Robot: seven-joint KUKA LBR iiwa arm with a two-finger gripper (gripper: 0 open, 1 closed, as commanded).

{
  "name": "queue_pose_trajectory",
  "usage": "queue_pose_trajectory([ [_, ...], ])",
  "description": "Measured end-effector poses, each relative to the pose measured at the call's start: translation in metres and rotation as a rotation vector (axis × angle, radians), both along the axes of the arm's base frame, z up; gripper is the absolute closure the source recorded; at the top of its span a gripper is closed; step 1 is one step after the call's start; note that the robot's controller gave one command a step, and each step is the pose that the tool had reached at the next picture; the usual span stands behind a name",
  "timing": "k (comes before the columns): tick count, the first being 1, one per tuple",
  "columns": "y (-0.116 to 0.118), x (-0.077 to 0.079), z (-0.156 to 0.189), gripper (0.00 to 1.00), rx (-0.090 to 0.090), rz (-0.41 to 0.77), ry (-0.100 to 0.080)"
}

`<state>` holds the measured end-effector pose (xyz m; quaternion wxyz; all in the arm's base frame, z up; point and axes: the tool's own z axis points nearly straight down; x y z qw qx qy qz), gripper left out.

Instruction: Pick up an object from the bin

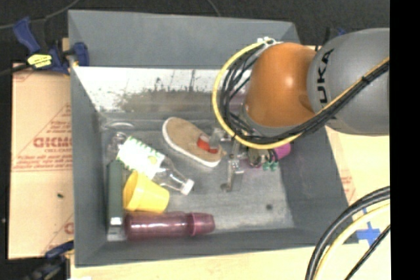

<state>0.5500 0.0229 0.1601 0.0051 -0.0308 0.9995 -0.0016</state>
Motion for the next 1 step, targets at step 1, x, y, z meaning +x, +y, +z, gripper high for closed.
queue_pose_trajectory([
  [1, 0.0114, 0.0974, -0.0792, 0.0, 0.008, -0.17, -0.011],
])
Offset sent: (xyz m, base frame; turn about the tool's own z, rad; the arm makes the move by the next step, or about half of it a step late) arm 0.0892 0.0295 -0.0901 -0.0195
